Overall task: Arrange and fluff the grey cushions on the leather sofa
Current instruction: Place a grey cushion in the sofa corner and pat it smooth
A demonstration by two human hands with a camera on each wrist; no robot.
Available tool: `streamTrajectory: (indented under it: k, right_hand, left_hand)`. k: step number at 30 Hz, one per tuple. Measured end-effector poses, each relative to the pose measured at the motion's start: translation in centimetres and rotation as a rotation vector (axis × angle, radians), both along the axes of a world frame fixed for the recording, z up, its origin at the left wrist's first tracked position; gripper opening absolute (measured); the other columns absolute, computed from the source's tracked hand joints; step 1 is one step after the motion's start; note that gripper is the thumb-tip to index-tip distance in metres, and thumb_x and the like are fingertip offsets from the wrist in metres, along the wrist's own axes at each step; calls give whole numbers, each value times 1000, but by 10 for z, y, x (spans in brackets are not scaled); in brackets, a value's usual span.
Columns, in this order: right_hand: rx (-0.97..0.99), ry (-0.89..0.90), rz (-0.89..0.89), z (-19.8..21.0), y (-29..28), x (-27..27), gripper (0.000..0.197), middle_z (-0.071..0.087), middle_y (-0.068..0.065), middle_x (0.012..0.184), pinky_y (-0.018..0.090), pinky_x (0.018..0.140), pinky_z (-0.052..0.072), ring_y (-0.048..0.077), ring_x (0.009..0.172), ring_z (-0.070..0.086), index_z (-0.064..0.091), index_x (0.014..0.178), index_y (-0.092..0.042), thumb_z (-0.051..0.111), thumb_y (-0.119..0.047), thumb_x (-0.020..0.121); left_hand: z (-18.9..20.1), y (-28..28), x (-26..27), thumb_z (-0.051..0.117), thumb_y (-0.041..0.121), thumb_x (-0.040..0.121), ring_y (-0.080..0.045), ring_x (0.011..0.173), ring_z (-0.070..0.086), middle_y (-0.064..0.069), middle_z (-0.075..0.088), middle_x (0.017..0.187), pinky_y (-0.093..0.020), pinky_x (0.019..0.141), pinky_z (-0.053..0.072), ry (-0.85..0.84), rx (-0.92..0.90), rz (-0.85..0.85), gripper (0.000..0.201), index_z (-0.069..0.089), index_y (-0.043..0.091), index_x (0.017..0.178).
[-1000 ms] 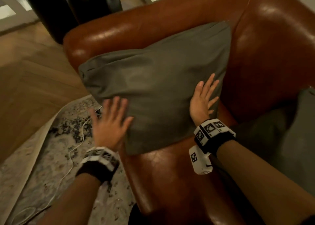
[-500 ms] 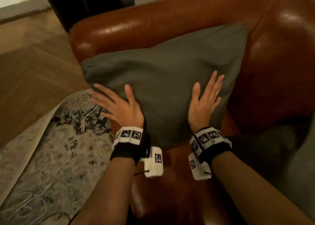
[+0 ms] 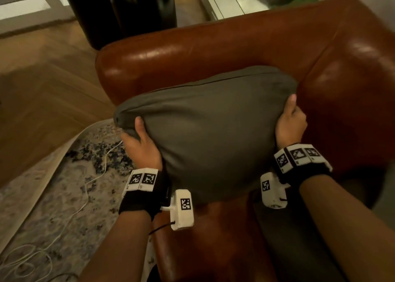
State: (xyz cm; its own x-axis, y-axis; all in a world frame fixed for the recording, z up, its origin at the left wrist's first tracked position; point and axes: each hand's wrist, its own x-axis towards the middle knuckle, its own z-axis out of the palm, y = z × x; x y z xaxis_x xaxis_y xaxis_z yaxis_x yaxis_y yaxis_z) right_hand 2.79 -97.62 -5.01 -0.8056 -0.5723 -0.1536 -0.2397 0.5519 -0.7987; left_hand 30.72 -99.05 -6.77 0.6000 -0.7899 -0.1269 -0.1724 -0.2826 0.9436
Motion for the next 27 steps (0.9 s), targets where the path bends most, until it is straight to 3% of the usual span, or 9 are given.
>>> streamTrajectory:
  k: [3, 5, 10, 12, 14, 16, 19, 23, 27]
  right_hand:
    - [-15, -96, 18, -6, 7, -9, 55, 66, 13, 116, 40, 99, 44, 31, 112, 58, 68, 113, -12, 34, -53, 99]
    - [-33, -211, 15, 5, 2, -25, 57, 66, 7, 119, 44, 102, 43, 28, 113, 58, 69, 113, -17, 46, -63, 88]
    - [54, -439, 29, 32, -38, -74, 128, 61, 1, 133, 45, 104, 42, 26, 116, 60, 56, 135, -21, 48, -103, 36]
    - [80, -361, 101, 61, -43, -62, 108, 59, 3, 131, 39, 105, 41, 26, 115, 57, 50, 138, -11, 48, -90, 65]
    - [-5, -202, 162, 68, -47, -61, 65, 64, 10, 110, 35, 93, 45, 26, 102, 60, 63, 116, -5, 51, -63, 89]
    - [26, -66, 222, 57, -38, -70, 46, 64, 11, 90, 35, 82, 44, 26, 90, 59, 64, 84, -10, 52, -53, 93]
    - [170, -16, 260, 33, -29, -78, 44, 63, 13, 93, 36, 81, 41, 33, 99, 61, 61, 76, -11, 51, -49, 95]
    - [210, -16, 195, 36, -28, -61, 42, 60, 16, 106, 34, 84, 36, 35, 114, 55, 60, 84, -9, 48, -47, 97]
    - [136, 326, 149, 79, -29, -12, 46, 48, 9, 138, 43, 108, 29, 29, 132, 39, 56, 124, -17, 50, -52, 94]
  left_hand:
    - [10, 12, 4, 39, 40, 100, -25, 129, 46, -13, 50, 139, -11, 86, 29, 8, 84, -47, 51, 43, 5, 137]
    - [26, 15, 11, 40, 45, 99, -22, 130, 45, -6, 49, 141, -15, 96, 31, 109, 79, -56, 51, 44, 14, 139]
    - [70, -18, 19, 41, 66, 89, -21, 118, 49, -5, 53, 130, -28, 93, 33, 83, 98, -13, 65, 49, 14, 127]
    - [77, -27, 20, 43, 58, 93, -27, 121, 49, -12, 54, 132, -26, 86, 31, -8, 132, -81, 63, 49, 6, 129]
    - [71, -32, 33, 46, 49, 95, -30, 118, 53, -16, 58, 126, -28, 87, 35, -82, 131, -119, 55, 55, 1, 121]
    - [58, -29, 46, 50, 45, 94, -30, 110, 57, -18, 62, 116, -36, 91, 42, -132, 139, -147, 50, 60, -1, 111]
    - [45, -20, 52, 49, 46, 95, -24, 92, 54, -14, 60, 95, -35, 81, 39, -136, 233, -202, 49, 63, -1, 98]
    - [53, -12, 45, 38, 49, 98, -27, 71, 43, -4, 44, 65, -32, 71, 29, -207, 304, -208, 52, 45, 12, 63]
    - [63, -9, 45, 30, 47, 101, -38, 98, 53, -25, 59, 99, -36, 79, 34, -250, 226, -188, 53, 52, 1, 85]
